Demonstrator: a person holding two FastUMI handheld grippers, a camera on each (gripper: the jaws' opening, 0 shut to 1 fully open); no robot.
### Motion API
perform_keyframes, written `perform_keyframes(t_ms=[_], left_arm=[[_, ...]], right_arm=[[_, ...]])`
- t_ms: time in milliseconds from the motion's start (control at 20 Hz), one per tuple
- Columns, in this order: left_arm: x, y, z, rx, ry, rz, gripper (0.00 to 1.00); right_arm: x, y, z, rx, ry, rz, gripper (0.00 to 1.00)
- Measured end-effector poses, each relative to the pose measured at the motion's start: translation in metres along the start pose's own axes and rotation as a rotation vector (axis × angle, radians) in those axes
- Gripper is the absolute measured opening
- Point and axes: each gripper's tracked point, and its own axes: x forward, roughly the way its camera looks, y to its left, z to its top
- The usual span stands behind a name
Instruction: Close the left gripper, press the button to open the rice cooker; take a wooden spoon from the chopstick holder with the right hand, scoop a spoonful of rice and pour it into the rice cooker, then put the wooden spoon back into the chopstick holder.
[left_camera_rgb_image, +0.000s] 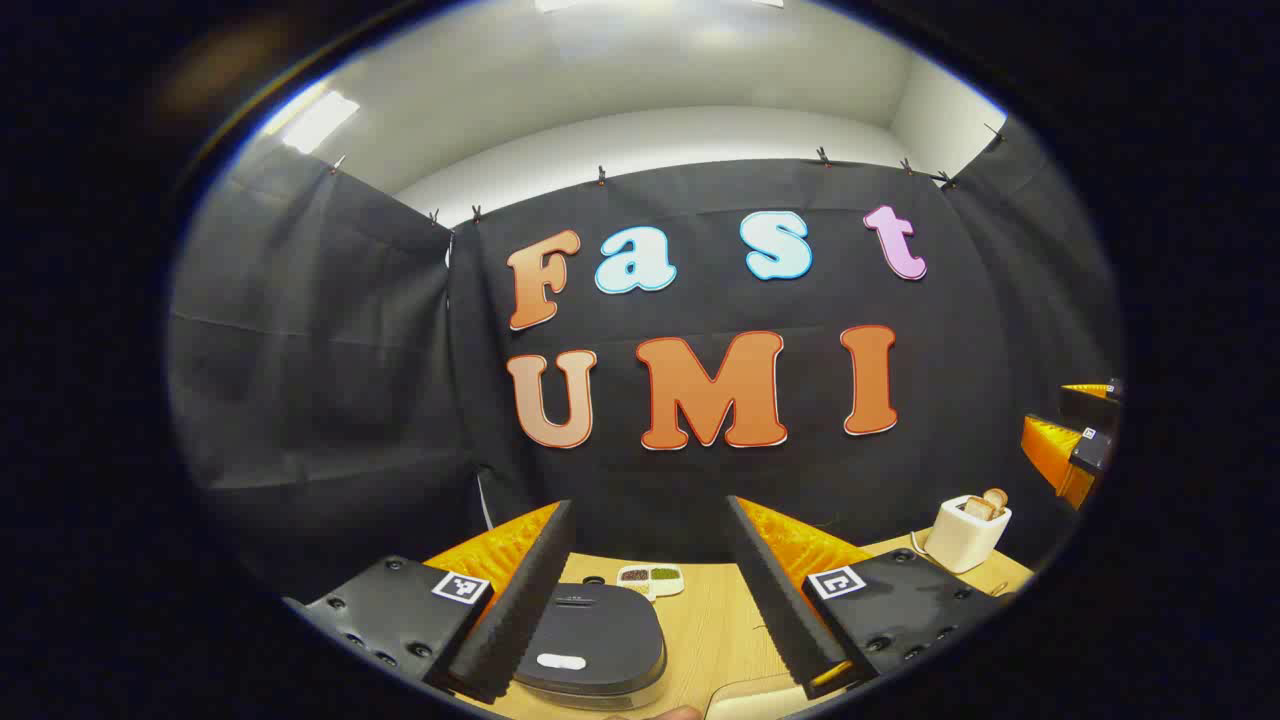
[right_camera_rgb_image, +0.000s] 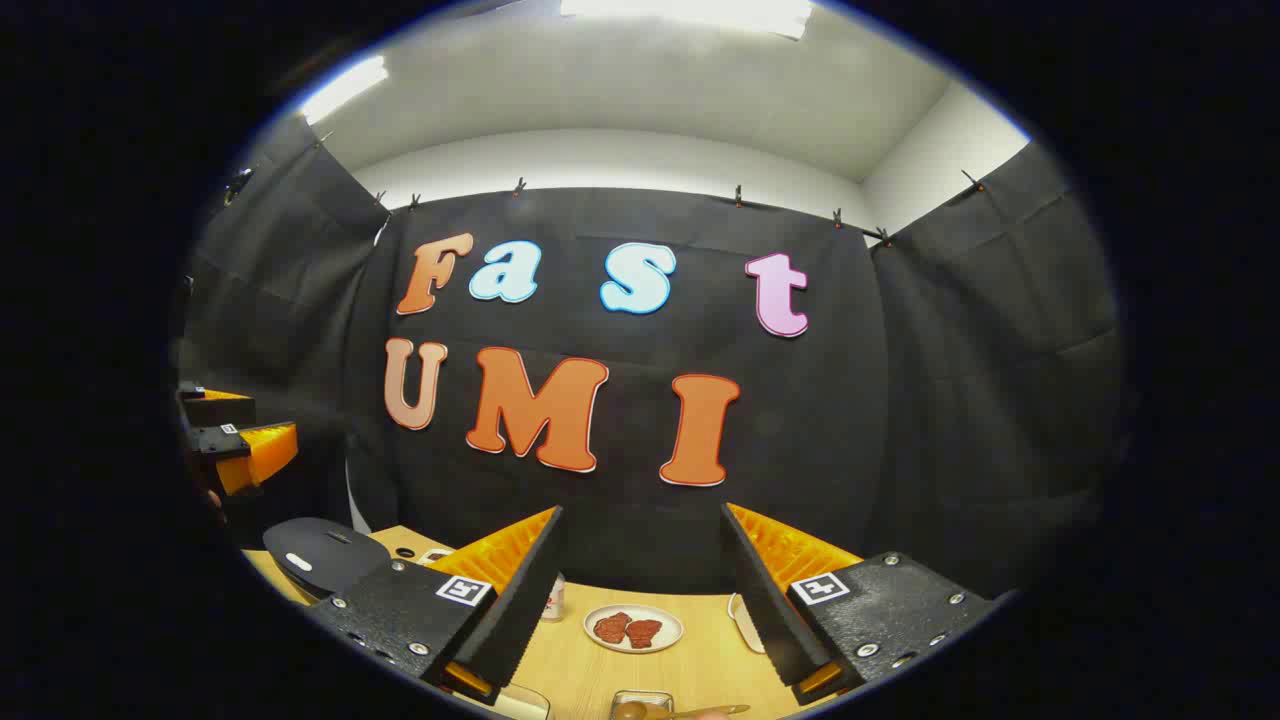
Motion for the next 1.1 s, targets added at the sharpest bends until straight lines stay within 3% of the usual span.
perform_keyframes(t_ms=[300, 750, 850, 950, 1000, 1100], left_arm=[[-0.009, 0.001, 0.001, -0.001, 0.01, -0.001, 1.0], [-0.01, -0.006, 0.01, 0.024, -0.015, -0.034, 1.0], [-0.009, -0.003, 0.011, 0.02, -0.013, -0.039, 0.94], [-0.007, 0.004, 0.016, 0.022, -0.013, -0.03, 0.94], [-0.005, 0.01, 0.018, 0.02, -0.016, -0.03, 1.0], [-0.002, 0.015, 0.022, 0.024, -0.018, -0.026, 0.83]], right_arm=[[-0.006, -0.004, -0.002, -0.052, 0.013, 0.009, 0.94], [-0.008, -0.017, -0.005, -0.014, 0.028, -0.011, 0.94], [-0.008, -0.021, -0.007, -0.018, 0.031, -0.019, 0.93], [-0.009, -0.025, -0.01, -0.022, 0.036, -0.028, 0.93], [-0.009, -0.027, -0.011, -0.022, 0.038, -0.032, 0.93], [-0.009, -0.034, -0.012, -0.02, 0.038, -0.045, 0.93]])
